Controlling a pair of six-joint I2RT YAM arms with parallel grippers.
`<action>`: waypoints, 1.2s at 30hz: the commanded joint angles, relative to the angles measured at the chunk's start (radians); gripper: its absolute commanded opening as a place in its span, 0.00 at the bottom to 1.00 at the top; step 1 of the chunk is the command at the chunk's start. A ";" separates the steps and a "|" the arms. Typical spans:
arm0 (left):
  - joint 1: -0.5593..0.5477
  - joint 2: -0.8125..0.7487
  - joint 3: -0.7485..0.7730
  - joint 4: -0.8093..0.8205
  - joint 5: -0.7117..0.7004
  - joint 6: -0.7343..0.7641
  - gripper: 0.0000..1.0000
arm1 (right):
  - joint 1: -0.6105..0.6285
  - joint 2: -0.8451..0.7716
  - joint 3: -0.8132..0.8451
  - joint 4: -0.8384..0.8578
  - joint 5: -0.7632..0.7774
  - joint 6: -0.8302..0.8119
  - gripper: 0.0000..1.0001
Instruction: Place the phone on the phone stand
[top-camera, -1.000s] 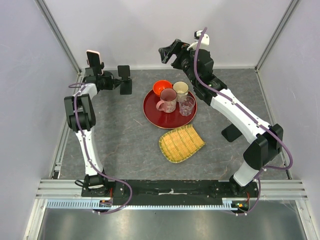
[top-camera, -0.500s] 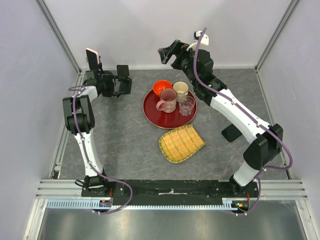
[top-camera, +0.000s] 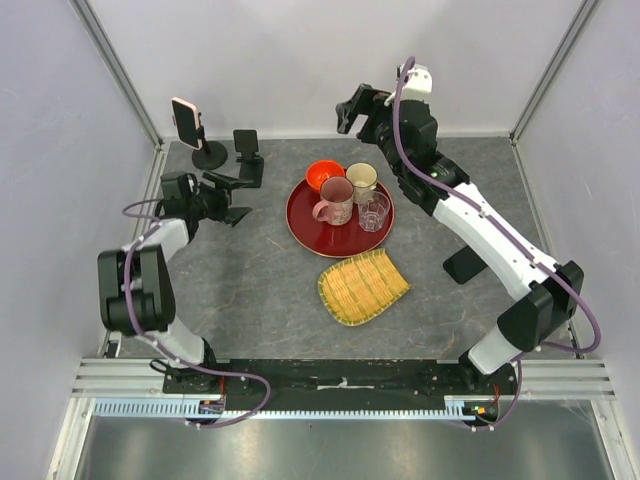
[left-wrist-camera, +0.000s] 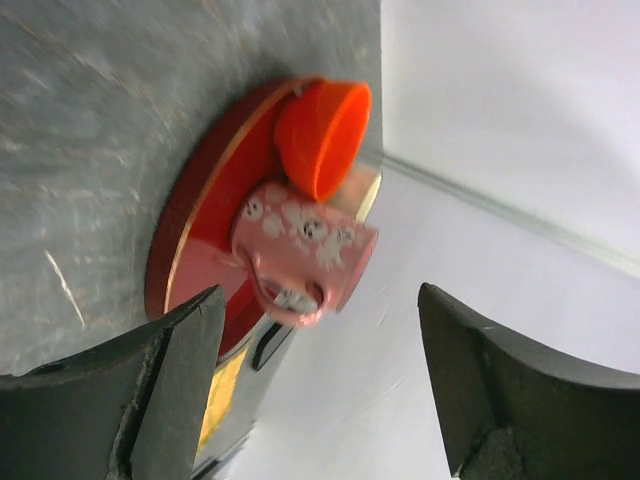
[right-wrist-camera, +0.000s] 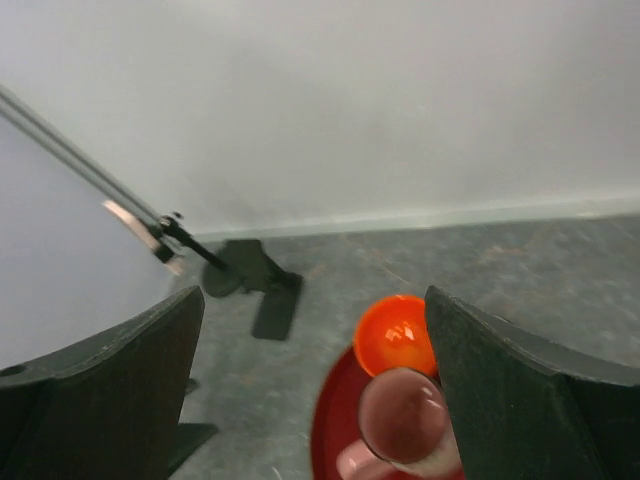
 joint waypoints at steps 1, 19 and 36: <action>-0.082 -0.223 -0.056 0.010 -0.016 0.273 0.83 | -0.025 -0.107 -0.065 -0.226 0.198 -0.059 0.98; -0.406 -0.529 -0.016 -0.035 0.082 0.602 0.84 | -0.773 -0.276 -0.585 -0.641 -0.177 0.146 0.98; -0.405 -0.481 -0.119 0.209 0.191 0.417 0.83 | -0.796 0.022 -0.628 -0.557 -0.165 0.129 0.98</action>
